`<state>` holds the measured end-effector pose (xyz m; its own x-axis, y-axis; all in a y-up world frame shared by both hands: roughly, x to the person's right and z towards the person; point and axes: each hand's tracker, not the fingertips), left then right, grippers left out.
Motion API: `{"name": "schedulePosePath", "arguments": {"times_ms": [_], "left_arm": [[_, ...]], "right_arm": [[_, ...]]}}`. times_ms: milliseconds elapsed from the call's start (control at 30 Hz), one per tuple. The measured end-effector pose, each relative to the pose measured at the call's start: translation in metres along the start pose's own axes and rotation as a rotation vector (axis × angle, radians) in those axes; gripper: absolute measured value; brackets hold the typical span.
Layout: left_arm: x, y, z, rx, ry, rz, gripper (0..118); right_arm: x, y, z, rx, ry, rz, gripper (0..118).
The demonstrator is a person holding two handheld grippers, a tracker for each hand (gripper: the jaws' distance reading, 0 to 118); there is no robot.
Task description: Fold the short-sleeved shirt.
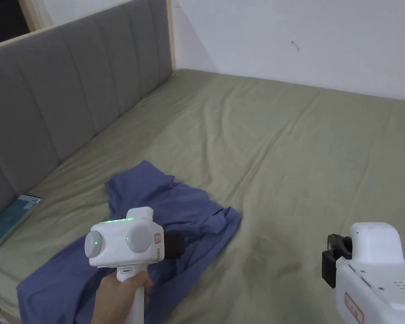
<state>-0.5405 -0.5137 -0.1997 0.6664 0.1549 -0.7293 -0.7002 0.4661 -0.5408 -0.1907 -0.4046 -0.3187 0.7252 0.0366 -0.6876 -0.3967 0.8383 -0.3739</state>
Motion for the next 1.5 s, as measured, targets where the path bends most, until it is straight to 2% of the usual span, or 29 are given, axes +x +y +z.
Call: {"name": "schedulePosePath", "arguments": {"times_ms": [33, 67, 100, 133, 200, 233, 267, 300, 333, 500, 667, 767, 867, 1000, 1133, 1233, 1300, 1367, 1500], "left_arm": [[0.0, -0.003, -0.012, -0.039, -0.001, -0.006, 99], [0.003, -0.008, -0.018, -0.03, 0.069, -0.042, 96], [0.009, -0.014, -0.012, 0.034, 0.083, -0.106, 94], [0.013, -0.015, -0.008, 0.039, 0.089, -0.113, 86], [0.014, -0.011, 0.0, 0.037, 0.094, -0.1, 52], [0.013, -0.013, 0.011, 0.048, 0.096, -0.083, 20], [0.009, -0.011, 0.014, 0.046, 0.103, -0.04, 8], [0.004, -0.01, 0.014, 0.03, 0.144, -0.018, 7], [-0.004, -0.011, 0.014, 0.017, 0.041, 0.022, 7], [-0.009, -0.001, 0.037, 0.007, -0.031, 0.122, 7], [0.004, 0.021, 0.07, 0.067, -0.118, 0.079, 7], [0.028, 0.039, 0.093, 0.124, -0.237, 0.092, 7], [0.079, 0.056, 0.121, 0.182, -0.309, -0.012, 7], [0.17, 0.061, 0.162, 0.22, -0.548, -0.12, 7], [0.258, 0.035, 0.193, 0.246, -0.709, -0.286, 7], [0.316, 0.004, 0.199, 0.167, -0.885, -0.329, 7], [0.348, -0.029, 0.193, 0.118, -0.885, -0.365, 7], [0.376, -0.061, 0.173, 0.059, -0.845, -0.472, 7], [0.41, -0.132, 0.107, -0.188, -0.781, -0.544, 8]], "right_arm": [[0.003, -0.002, -0.003, -0.011, -0.009, -0.001, 0], [0.005, -0.003, -0.004, -0.021, -0.012, -0.005, 0], [0.007, -0.004, -0.005, -0.03, -0.015, -0.012, 0], [0.009, -0.006, -0.006, -0.035, -0.017, -0.019, 0], [0.012, -0.008, -0.008, -0.042, -0.02, -0.035, 0], [0.013, -0.008, -0.009, -0.047, -0.021, -0.043, 0], [0.013, -0.009, -0.009, -0.048, -0.019, -0.049, 0], [0.014, -0.01, -0.008, -0.047, -0.014, -0.056, 0], [0.013, -0.01, -0.006, -0.047, -0.013, -0.061, 0], [0.017, -0.01, 0.003, -0.037, -0.006, -0.073, 0], [0.033, -0.008, 0.016, -0.012, -0.016, -0.123, 0], [0.047, -0.007, 0.026, 0.005, -0.034, -0.158, 0], [0.065, -0.006, 0.044, 0.043, -0.07, -0.195, 0], [0.099, -0.004, 0.073, 0.1, -0.154, -0.255, 0], [0.14, -0.007, 0.113, 0.157, -0.249, -0.33, 0], [0.172, -0.015, 0.144, 0.192, -0.351, -0.367, 0], [0.192, -0.024, 0.162, 0.203, -0.407, -0.408, 0], [0.209, -0.035, 0.175, 0.205, -0.45, -0.455, 0], [0.233, -0.063, 0.185, 0.16, -0.495, -0.518, 0]]}}
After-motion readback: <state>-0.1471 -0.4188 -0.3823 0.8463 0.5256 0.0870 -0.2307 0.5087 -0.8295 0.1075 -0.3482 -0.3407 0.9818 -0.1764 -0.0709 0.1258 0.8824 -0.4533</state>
